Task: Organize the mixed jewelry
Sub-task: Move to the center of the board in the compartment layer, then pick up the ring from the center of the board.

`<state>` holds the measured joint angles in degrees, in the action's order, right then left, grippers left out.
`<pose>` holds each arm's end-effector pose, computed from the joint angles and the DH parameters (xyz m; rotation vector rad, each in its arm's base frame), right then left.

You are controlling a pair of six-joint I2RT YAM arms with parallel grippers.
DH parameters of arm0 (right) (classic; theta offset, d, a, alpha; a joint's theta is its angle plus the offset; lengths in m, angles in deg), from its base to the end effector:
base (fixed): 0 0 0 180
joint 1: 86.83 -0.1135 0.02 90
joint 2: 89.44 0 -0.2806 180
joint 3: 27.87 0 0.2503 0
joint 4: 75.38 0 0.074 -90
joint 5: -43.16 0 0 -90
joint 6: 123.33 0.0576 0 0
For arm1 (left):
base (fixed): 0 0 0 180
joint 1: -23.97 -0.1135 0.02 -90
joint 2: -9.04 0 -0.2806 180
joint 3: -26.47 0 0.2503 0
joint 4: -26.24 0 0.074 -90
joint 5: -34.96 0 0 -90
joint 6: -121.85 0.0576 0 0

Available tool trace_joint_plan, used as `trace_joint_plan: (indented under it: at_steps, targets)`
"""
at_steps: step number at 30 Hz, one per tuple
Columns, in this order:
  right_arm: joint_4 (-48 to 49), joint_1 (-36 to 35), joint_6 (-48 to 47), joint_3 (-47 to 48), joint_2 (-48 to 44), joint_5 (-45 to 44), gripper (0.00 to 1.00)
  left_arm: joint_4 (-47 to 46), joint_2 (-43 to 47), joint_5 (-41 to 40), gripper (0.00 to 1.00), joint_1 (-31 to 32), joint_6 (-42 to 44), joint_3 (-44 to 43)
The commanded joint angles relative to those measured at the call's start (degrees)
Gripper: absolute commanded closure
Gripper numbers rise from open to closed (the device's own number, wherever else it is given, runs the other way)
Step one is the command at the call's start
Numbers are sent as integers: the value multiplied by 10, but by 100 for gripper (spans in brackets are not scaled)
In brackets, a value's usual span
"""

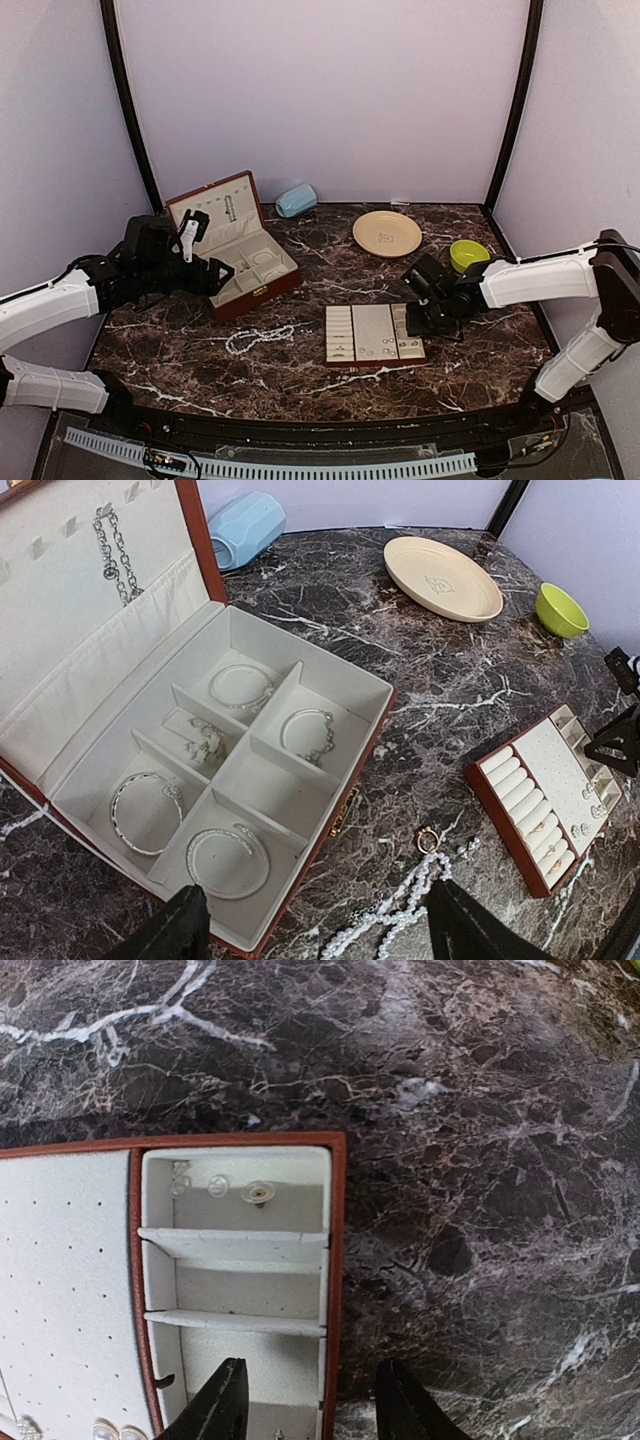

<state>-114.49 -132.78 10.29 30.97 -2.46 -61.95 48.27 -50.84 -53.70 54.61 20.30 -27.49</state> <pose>0.2027 0.1880 0.1561 0.0170 2.6752 0.1273 0.2096 -0.1257 0.2687 0.3616 2.0617 -0.4759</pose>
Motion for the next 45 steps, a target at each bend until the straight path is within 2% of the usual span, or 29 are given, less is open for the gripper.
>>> trace_joint_plan:
  at_steps: [1,4,8,14,22,26,31,45]
  targets:
    - [-27,4,-4,7,-40,-31,51,-20,26,-6,22,-3,7,11]
    - [-42,3,-38,34,-66,-43,46,-33,45,-6,22,-3,10,21]
    - [-36,-3,-120,92,-50,-2,47,-32,40,20,20,-15,2,14]
    - [-7,-58,-213,198,46,56,52,-25,34,78,19,-77,-4,-3]
    - [57,-96,-294,316,188,147,58,-11,46,62,19,-112,38,-13]
    - [68,-99,-327,375,254,179,61,-14,48,66,19,-113,33,-13]
    - [62,-101,-358,438,328,179,64,-15,47,67,19,-114,36,-15]
    - [51,-122,-400,495,403,173,69,-17,34,76,19,-116,40,-19]
